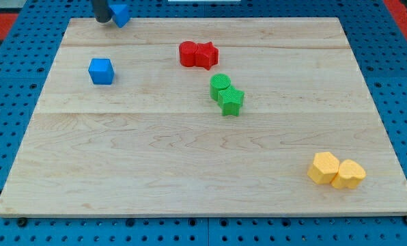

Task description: Slide the green star right and up

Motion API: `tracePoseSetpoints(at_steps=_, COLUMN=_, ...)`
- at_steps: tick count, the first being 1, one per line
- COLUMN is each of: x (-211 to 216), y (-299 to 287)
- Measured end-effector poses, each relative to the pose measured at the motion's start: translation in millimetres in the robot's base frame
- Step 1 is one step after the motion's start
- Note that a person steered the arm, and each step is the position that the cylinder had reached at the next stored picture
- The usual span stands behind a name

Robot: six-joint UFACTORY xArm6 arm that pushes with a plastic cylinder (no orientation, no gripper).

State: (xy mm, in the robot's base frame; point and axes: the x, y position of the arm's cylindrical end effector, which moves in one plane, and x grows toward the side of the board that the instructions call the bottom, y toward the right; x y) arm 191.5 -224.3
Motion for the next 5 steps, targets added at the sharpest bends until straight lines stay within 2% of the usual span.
tracePoseSetpoints(at_steps=2, x=25, y=10)
tracePoseSetpoints(at_steps=4, x=71, y=65)
tracePoseSetpoints(at_steps=5, x=71, y=68)
